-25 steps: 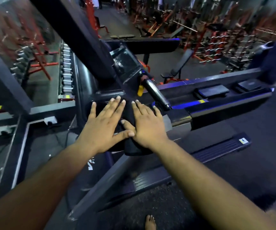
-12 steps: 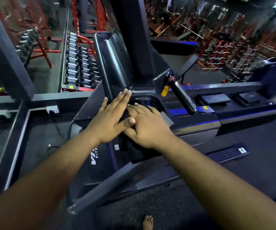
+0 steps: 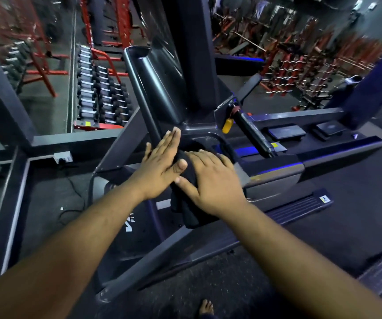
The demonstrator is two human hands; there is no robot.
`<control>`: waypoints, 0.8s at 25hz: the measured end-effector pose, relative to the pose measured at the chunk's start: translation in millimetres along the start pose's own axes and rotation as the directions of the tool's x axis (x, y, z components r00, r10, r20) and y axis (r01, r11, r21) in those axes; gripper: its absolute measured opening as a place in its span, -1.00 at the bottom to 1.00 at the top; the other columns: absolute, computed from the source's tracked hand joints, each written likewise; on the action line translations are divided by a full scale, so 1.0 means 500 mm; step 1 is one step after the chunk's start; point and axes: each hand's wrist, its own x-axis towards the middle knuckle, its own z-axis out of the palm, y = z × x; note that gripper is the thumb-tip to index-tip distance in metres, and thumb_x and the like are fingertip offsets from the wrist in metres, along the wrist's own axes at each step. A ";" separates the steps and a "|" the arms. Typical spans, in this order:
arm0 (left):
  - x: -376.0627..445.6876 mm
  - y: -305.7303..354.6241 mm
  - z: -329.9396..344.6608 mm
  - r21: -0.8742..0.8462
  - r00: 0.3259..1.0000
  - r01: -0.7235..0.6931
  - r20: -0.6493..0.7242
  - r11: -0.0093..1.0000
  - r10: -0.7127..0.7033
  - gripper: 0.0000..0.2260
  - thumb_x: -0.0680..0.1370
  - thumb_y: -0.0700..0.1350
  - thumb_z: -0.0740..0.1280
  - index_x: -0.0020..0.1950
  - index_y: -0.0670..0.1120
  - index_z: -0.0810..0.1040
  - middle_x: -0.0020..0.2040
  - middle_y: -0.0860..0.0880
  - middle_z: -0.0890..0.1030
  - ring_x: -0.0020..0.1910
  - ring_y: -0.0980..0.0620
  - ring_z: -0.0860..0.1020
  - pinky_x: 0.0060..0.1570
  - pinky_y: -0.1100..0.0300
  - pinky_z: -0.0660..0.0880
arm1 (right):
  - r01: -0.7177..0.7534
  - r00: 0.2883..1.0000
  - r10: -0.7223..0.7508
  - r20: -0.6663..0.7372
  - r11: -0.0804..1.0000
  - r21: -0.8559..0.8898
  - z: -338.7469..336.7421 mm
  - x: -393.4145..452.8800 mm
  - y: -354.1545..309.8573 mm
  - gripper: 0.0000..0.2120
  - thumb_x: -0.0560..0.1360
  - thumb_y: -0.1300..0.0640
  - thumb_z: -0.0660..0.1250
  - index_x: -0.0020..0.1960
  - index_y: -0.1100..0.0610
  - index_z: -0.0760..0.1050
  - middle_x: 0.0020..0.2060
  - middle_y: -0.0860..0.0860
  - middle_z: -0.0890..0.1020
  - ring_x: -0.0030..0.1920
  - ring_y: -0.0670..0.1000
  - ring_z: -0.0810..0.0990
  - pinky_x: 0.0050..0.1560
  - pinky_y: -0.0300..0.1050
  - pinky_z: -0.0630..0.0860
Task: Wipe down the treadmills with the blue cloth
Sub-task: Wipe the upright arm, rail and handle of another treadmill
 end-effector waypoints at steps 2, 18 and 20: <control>0.000 0.005 -0.004 -0.040 0.999 0.022 0.030 0.999 -0.021 0.02 0.27 0.64 -0.31 0.59 0.08 -0.31 0.57 0.19 -0.29 0.52 0.30 -0.32 0.52 -0.04 -0.36 | 0.185 0.971 -0.195 0.136 0.979 0.082 -0.032 0.020 0.041 -0.27 0.53 -0.43 0.04 0.51 0.03 0.30 0.44 -0.05 0.44 0.48 -0.03 0.34 0.43 -0.01 0.22; 0.001 0.020 0.001 -0.045 0.997 0.079 0.030 0.996 -0.078 0.06 0.22 0.66 -0.33 0.58 0.10 -0.32 0.56 0.20 -0.31 0.47 0.34 -0.39 0.52 -0.09 -0.35 | 0.068 0.970 -0.095 0.225 0.990 0.124 -0.035 0.070 0.098 -0.46 0.59 -0.26 -0.02 0.46 -0.10 0.40 0.50 -0.03 0.37 0.53 0.02 0.24 0.48 0.11 0.20; -0.005 0.020 0.002 -0.051 0.997 0.080 0.024 0.995 -0.079 0.05 0.23 0.66 -0.33 0.58 0.11 -0.33 0.56 0.21 -0.30 0.48 0.34 -0.38 0.51 -0.10 -0.36 | -0.055 0.950 0.005 0.312 0.987 0.153 -0.030 0.123 0.154 -0.48 0.60 -0.26 0.03 0.48 -0.11 0.37 0.58 0.02 0.21 0.59 0.04 0.09 0.54 0.21 0.07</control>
